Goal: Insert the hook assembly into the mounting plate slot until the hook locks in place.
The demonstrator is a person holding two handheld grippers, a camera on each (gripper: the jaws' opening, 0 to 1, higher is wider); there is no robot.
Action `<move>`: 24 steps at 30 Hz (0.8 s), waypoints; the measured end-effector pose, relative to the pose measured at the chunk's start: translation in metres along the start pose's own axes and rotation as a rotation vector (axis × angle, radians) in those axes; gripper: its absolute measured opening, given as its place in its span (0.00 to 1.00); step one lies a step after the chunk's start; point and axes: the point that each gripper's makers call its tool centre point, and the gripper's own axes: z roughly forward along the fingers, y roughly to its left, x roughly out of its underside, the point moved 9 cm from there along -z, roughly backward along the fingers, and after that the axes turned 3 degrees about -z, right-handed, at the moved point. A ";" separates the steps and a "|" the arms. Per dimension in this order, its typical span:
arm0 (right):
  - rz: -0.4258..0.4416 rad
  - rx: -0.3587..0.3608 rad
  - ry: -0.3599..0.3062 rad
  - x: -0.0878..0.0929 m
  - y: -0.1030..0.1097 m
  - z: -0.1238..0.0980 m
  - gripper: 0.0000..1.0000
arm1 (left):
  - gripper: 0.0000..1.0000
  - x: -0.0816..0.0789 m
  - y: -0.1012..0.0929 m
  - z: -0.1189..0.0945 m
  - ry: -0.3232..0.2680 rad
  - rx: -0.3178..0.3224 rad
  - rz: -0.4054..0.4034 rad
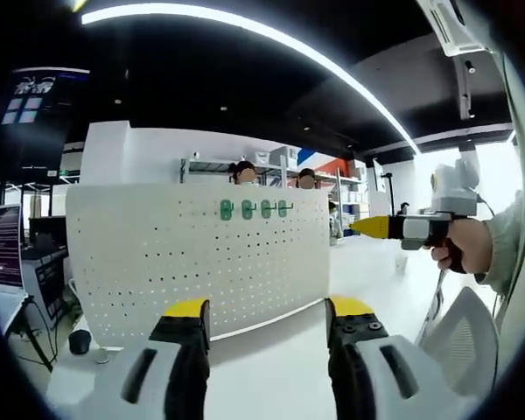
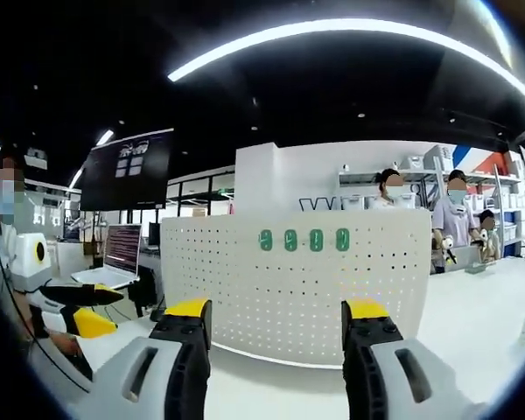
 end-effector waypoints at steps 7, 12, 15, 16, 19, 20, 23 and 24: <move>0.031 -0.010 0.014 0.013 0.004 -0.015 0.62 | 0.57 0.002 0.001 -0.001 0.010 -0.007 -0.002; 0.040 0.007 0.020 0.015 0.002 -0.020 0.63 | 0.58 0.008 0.001 -0.005 -0.006 -0.012 0.011; 0.048 0.018 0.014 0.014 0.000 -0.021 0.64 | 0.58 0.009 0.001 -0.006 -0.006 -0.016 0.014; 0.050 0.020 0.012 0.014 -0.001 -0.021 0.64 | 0.58 0.009 0.001 -0.007 -0.008 -0.018 0.013; 0.053 0.025 0.006 0.012 -0.001 -0.022 0.64 | 0.59 0.008 0.001 -0.007 -0.012 -0.024 0.008; 0.054 0.024 0.003 0.011 -0.001 -0.022 0.64 | 0.59 0.007 0.001 -0.008 -0.014 -0.026 0.010; 0.051 0.024 0.003 0.012 0.000 -0.022 0.64 | 0.59 0.006 0.002 -0.008 -0.016 -0.029 0.009; 0.054 0.023 0.006 0.012 0.000 -0.022 0.64 | 0.59 0.005 0.002 -0.008 -0.018 -0.030 0.008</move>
